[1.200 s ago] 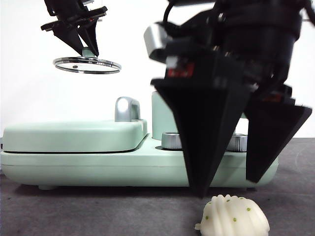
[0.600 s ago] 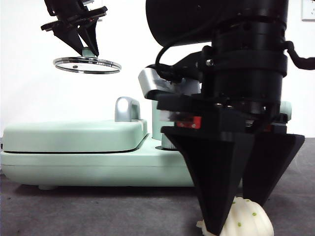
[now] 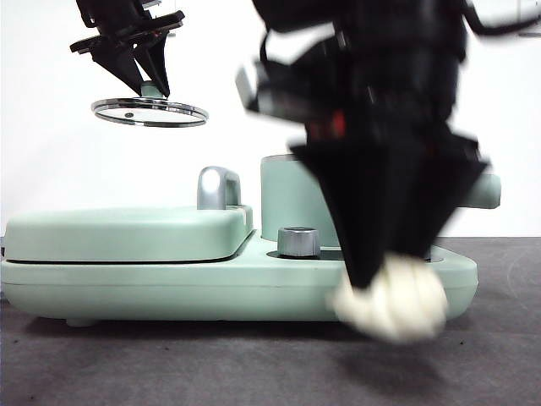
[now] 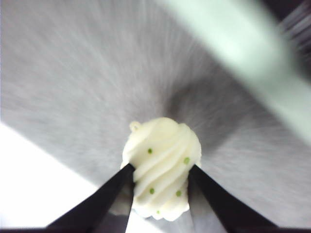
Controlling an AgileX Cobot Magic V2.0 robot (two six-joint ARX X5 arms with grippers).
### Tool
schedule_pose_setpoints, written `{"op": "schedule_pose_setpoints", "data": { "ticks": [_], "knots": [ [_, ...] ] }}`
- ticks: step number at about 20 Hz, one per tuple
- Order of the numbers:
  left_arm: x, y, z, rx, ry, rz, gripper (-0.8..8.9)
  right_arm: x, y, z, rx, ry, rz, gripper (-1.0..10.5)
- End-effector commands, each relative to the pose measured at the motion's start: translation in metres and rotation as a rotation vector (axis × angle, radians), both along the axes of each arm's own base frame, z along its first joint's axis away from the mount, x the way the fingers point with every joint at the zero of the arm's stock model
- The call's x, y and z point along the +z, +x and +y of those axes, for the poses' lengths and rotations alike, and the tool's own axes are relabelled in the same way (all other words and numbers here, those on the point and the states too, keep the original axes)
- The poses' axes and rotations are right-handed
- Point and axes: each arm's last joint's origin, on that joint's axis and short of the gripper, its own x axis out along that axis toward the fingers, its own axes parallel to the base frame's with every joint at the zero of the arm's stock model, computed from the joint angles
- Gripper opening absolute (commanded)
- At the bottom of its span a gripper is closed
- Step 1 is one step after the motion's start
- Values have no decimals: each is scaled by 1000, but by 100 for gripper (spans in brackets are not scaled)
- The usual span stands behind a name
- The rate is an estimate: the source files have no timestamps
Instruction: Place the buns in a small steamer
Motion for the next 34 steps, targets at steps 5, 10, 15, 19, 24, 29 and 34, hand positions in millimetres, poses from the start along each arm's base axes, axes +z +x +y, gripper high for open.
{"op": "schedule_pose_setpoints", "data": {
  "ticks": [5, 10, 15, 19, 24, 29, 34],
  "knots": [
    [10, 1, -1, 2, -16, -47, 16, 100, 40, -6, 21, 73, -209, 150],
    [10, 1, -1, 2, -16, -46, 16, 133, 99, -20, -61, 114, -307, 150],
    [9, 1, -1, 2, -16, -45, 16, 113, 152, -25, -124, 66, -276, 151],
    [9, 1, -1, 2, -16, -44, 16, 87, 171, -24, -123, 22, -226, 151],
    [9, 1, -1, 2, -15, -43, 16, 65, 181, -19, -118, -9, -183, 151],
    [9, 1, -1, 2, -15, -43, 16, 55, 188, -18, -123, -18, -170, 163],
    [9, 1, -1, 2, -15, -43, 16, 56, 188, -20, -132, -21, -166, 340]
  ]
}}
